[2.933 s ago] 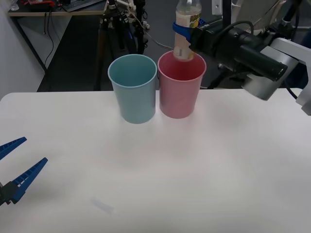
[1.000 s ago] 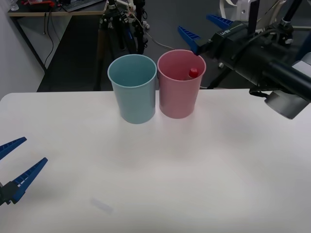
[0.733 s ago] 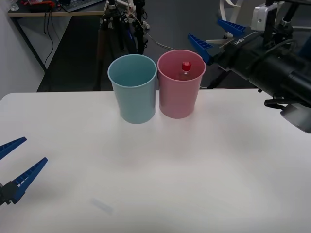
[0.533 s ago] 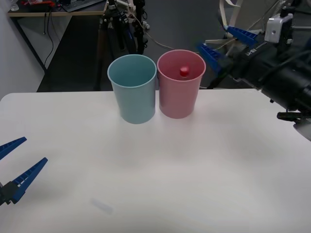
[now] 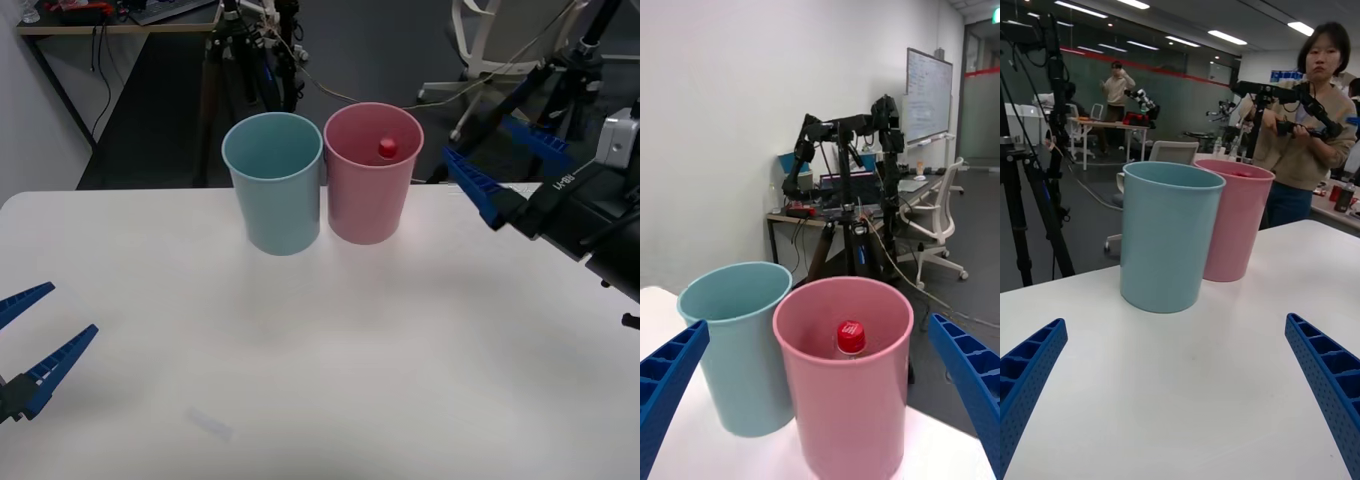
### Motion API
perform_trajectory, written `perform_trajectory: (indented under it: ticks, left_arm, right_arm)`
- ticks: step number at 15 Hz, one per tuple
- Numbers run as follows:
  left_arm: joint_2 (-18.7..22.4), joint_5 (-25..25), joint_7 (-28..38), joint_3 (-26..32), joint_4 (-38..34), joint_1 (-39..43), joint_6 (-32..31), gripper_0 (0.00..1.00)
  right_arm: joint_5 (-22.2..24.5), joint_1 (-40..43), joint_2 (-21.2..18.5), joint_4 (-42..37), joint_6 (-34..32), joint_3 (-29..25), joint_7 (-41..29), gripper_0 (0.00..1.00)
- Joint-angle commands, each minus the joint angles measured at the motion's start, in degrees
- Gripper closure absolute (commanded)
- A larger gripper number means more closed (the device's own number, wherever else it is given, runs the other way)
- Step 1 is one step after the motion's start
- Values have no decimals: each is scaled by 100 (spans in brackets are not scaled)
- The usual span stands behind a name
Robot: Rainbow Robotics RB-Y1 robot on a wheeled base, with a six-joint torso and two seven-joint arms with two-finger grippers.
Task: Grasp the object on the table and drop it into the matching bin: aluminum can to the light blue bin, PET bottle to the pink bin.
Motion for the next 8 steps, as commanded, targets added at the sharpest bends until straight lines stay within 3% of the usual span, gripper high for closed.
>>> perform_trajectory:
  ticks: [1, 8]
  left_arm:
    - [0, 0, 0, 0, 0, 0, 0, 0]
    - [0, 0, 0, 0, 0, 0, 0, 0]
  right_arm:
    - [554, 520, 60, -22, -481, -287, -648, 0]
    - [2461, 1610, 1290, 83, -1747, -1078, -1773, 0]
